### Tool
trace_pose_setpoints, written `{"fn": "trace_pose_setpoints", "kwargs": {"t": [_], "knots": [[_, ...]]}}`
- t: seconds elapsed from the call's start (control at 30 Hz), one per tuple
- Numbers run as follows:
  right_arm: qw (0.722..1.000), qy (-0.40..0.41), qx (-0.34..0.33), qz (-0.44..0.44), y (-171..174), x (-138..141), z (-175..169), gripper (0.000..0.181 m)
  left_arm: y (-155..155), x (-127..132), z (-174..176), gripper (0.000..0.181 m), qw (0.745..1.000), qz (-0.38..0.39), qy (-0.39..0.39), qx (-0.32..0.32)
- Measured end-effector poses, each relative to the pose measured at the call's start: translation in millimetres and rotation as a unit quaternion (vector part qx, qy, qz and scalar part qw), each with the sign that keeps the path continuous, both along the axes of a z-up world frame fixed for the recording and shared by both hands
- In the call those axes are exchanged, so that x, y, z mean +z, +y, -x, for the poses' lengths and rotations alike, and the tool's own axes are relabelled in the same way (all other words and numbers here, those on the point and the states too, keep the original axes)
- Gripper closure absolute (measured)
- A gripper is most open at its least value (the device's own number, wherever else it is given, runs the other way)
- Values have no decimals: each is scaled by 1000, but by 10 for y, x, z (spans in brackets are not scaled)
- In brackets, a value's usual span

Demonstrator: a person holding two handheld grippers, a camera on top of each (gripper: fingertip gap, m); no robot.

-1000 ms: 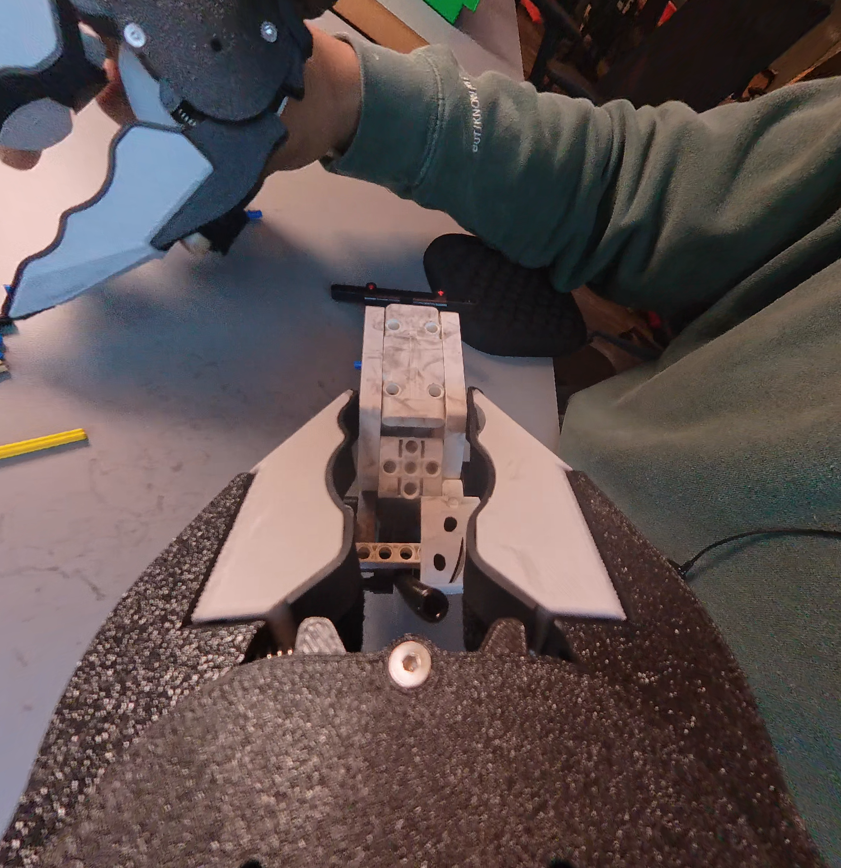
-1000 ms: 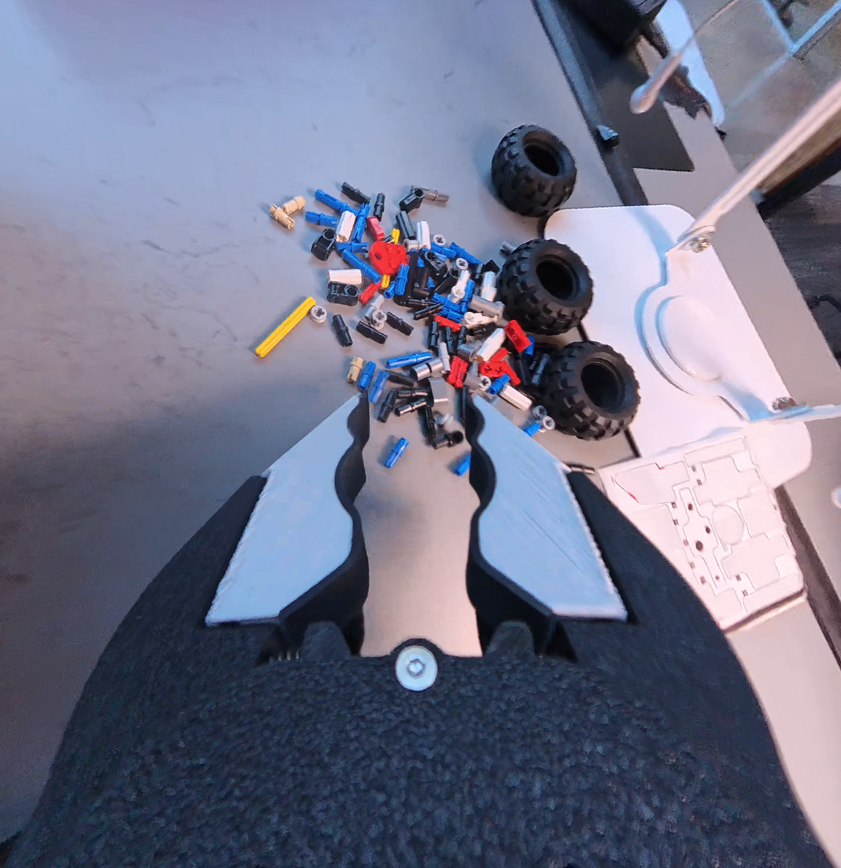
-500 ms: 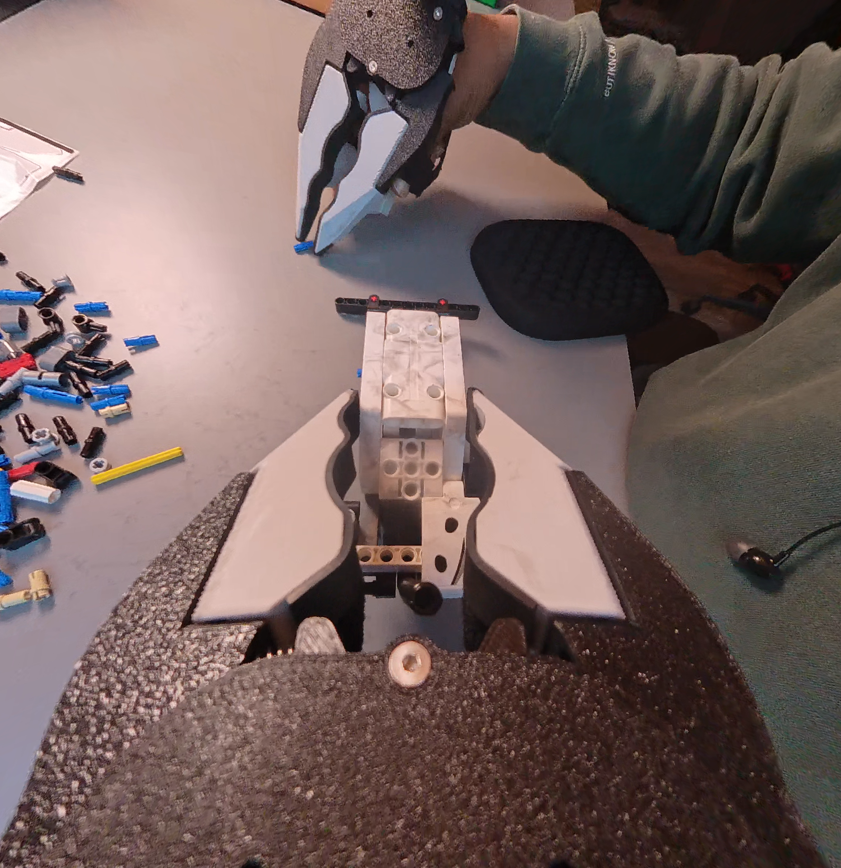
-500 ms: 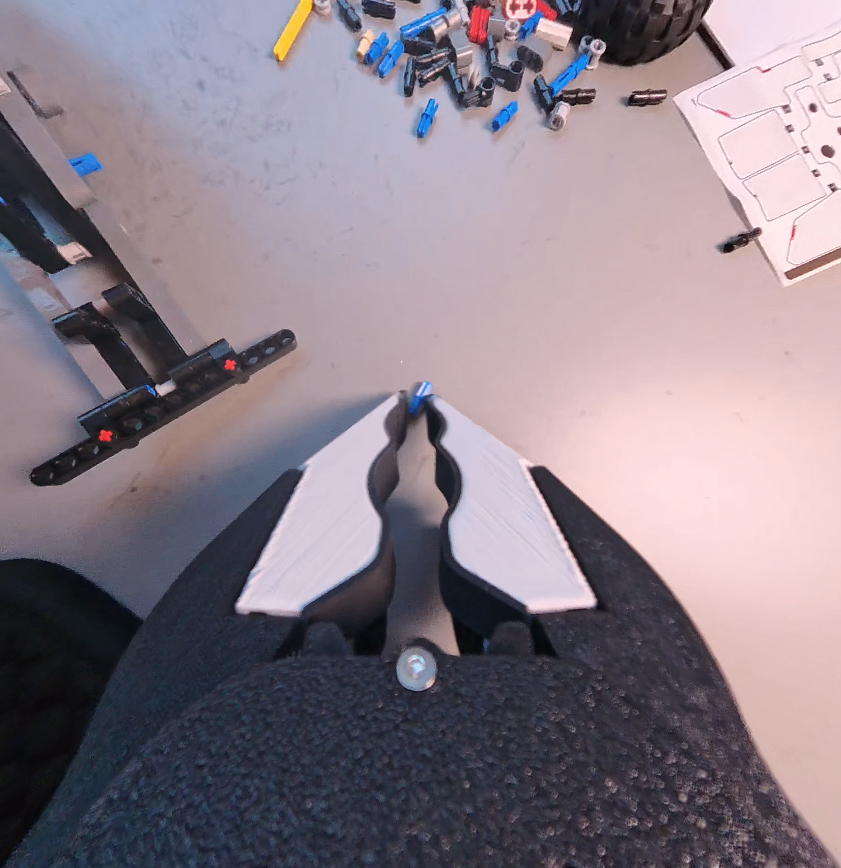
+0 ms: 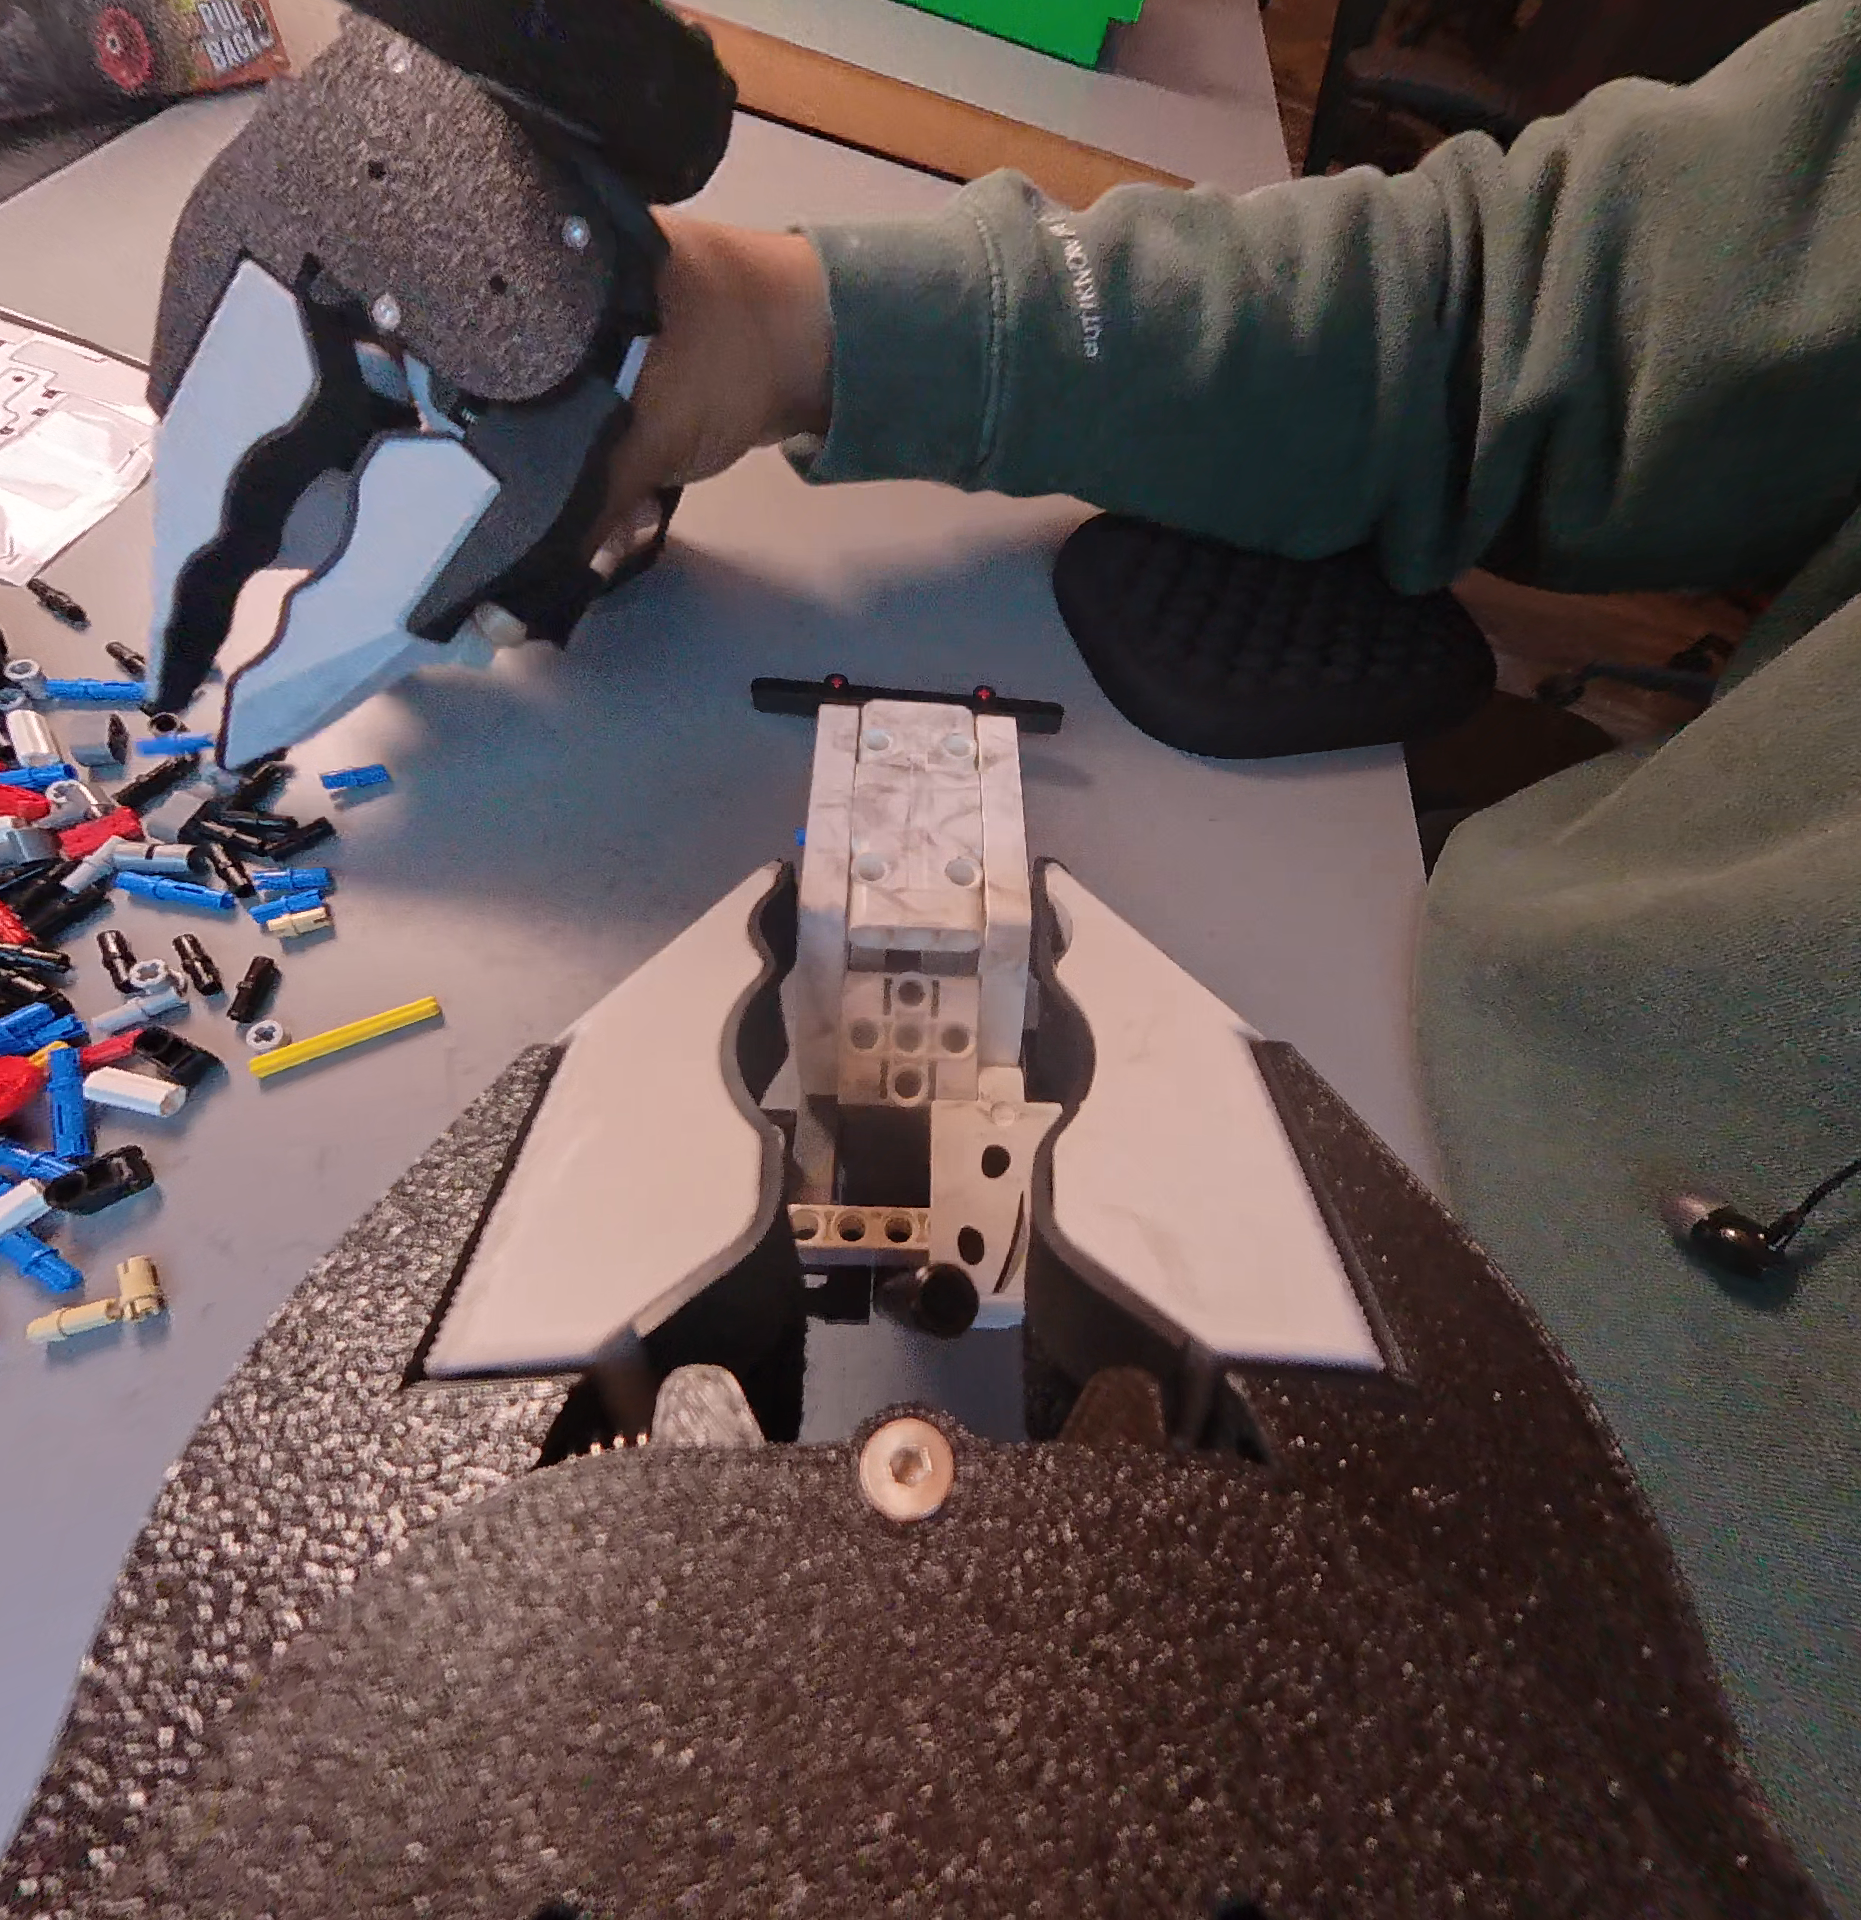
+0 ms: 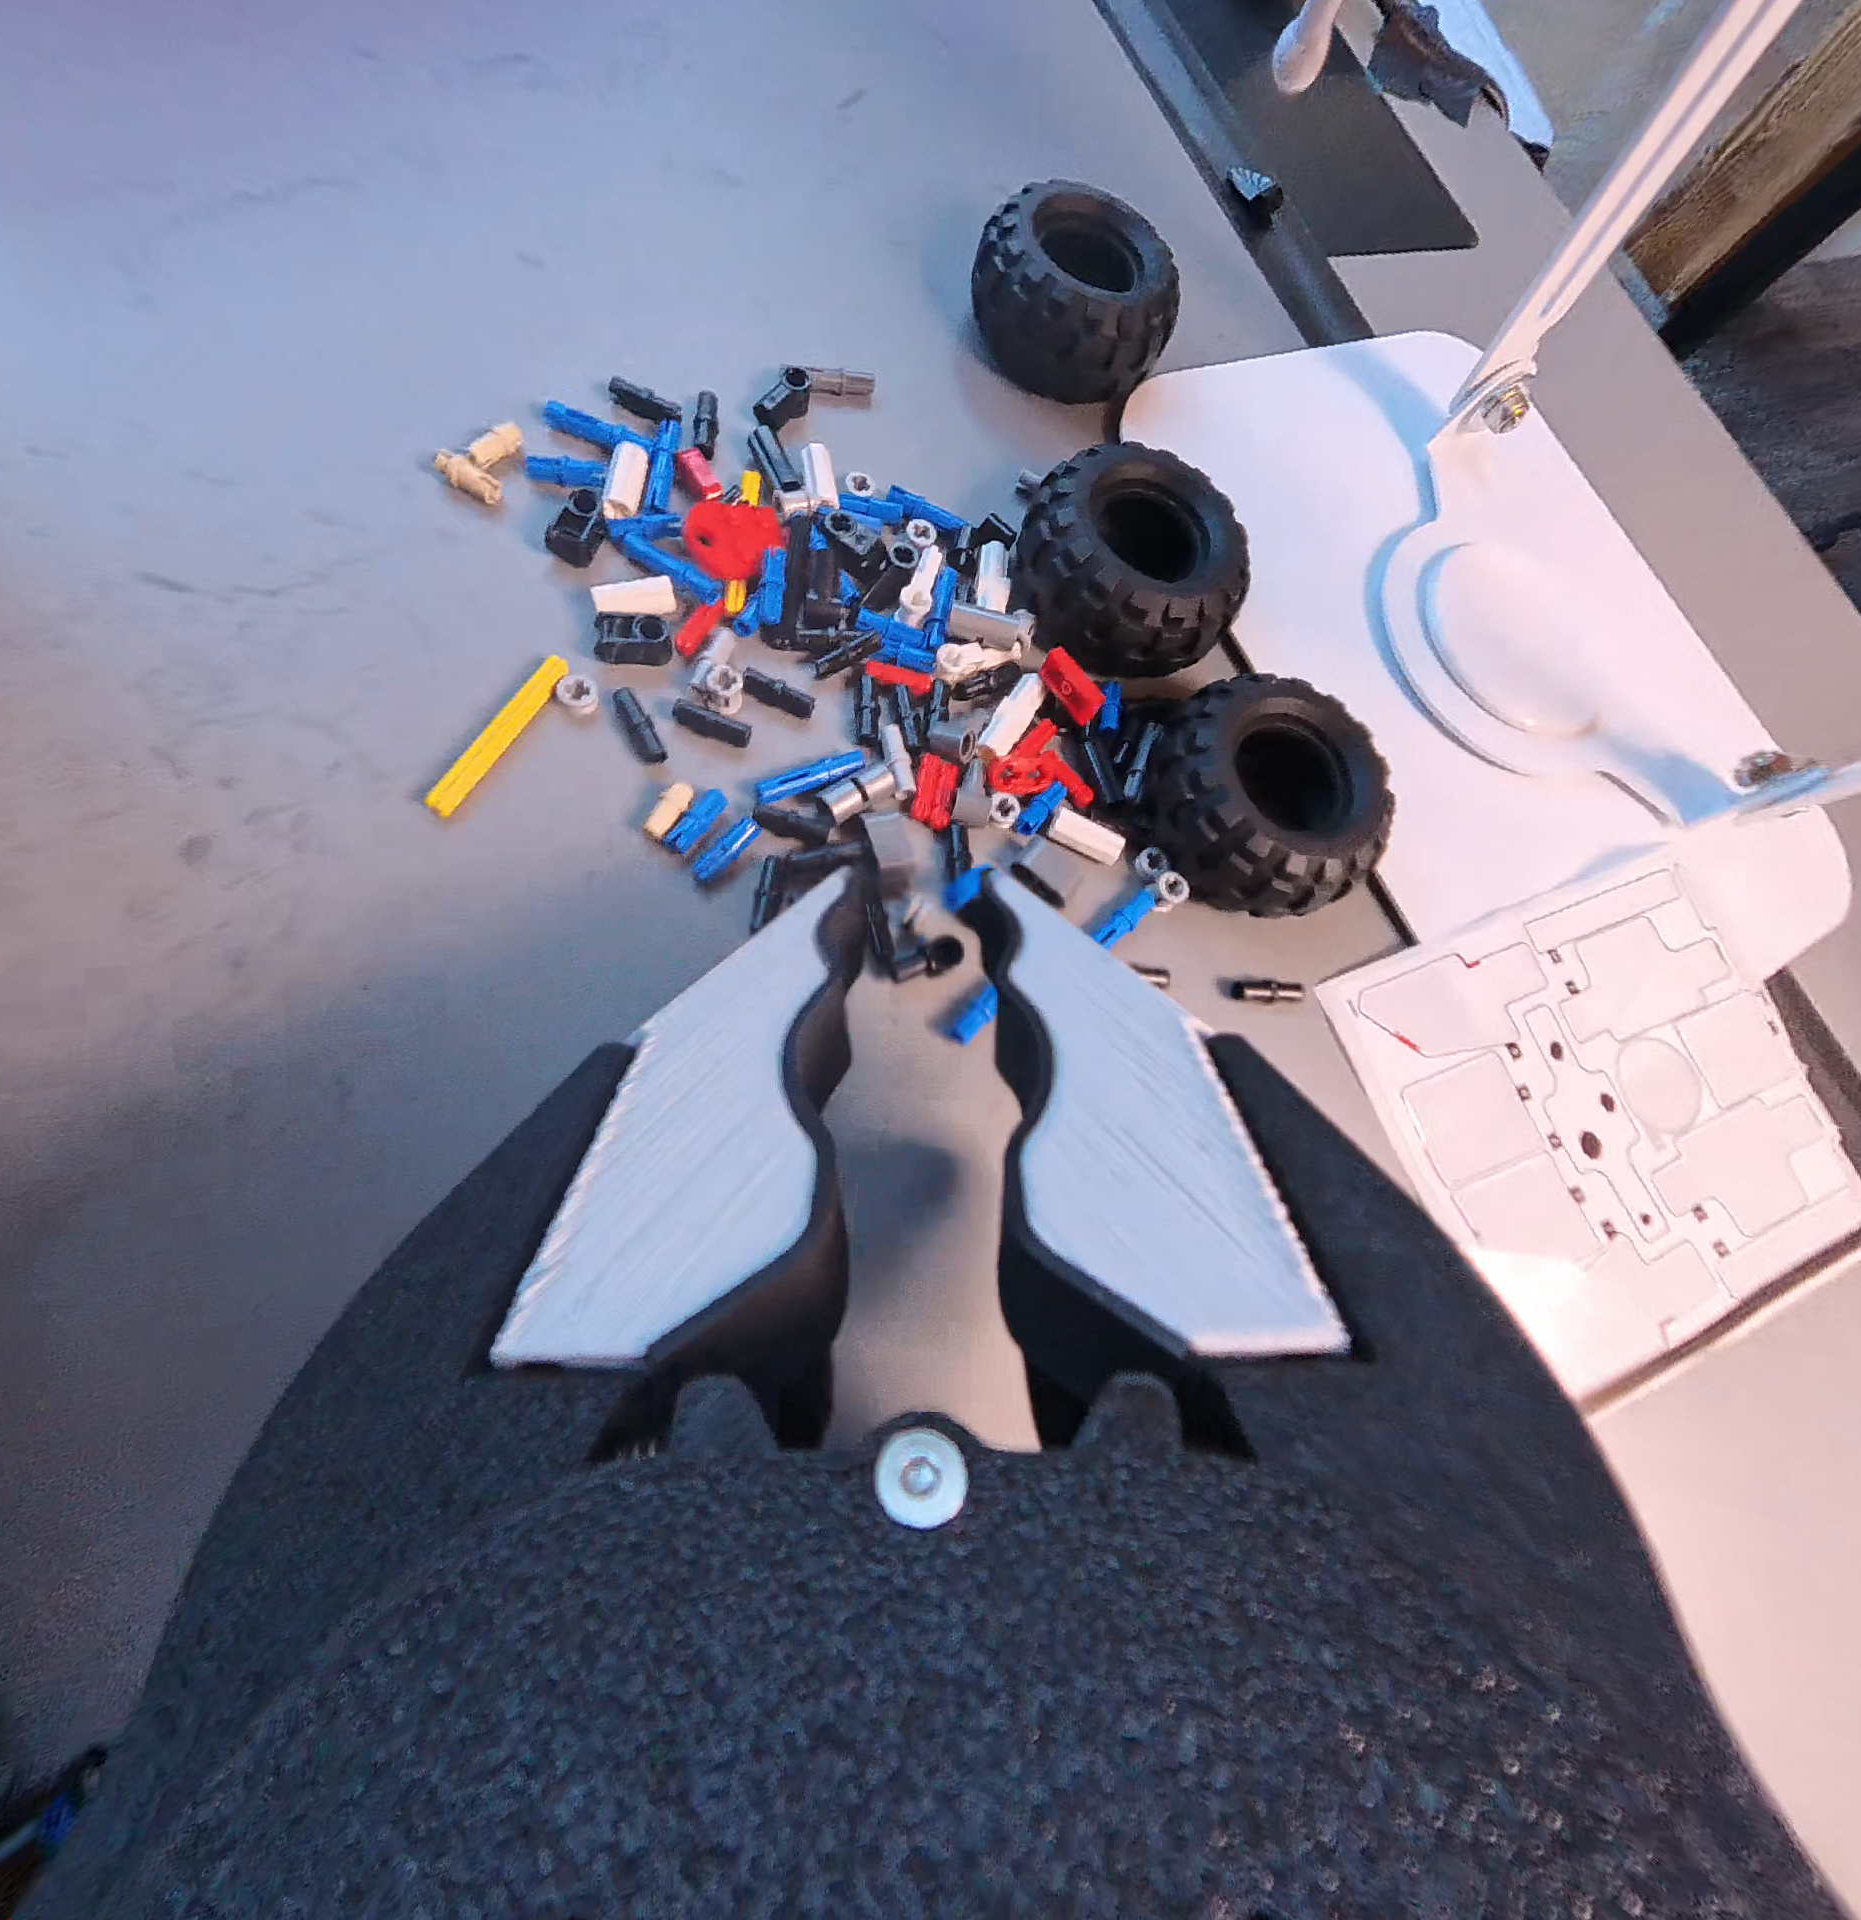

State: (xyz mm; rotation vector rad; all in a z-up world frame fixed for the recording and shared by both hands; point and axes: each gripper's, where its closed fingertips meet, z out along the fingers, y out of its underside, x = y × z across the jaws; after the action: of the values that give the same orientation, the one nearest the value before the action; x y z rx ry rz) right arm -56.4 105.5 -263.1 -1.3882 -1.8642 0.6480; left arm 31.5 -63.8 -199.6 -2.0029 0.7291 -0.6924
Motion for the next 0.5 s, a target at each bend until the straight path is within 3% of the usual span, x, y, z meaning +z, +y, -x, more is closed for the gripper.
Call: {"fn": "trace_pose_setpoints", "kwargs": {"t": [0.1, 0.17, 0.3, 0.4, 0.5], "knots": [[999, 32, -19, 27, -10, 104, 53, 139, -31, 91, 13, 130, 1000, -15, -26, 0], [997, 67, -13, 43, -76, 311, -17, 140, -124, 188, 2, 115, 998, -18, -50, -21], [990, 124, 35, 63, -415, 748, -329, 143, -265, 366, 179, 103, 997, -47, -55, -24], [985, 132, 91, 56, -836, 898, -647, 144, -395, 226, 278, 93, 999, -32, -16, -28], [981, 117, 153, 34, -1304, 871, -927, 144, -470, -11, 298, 86, 999, -19, 31, -26]]}}
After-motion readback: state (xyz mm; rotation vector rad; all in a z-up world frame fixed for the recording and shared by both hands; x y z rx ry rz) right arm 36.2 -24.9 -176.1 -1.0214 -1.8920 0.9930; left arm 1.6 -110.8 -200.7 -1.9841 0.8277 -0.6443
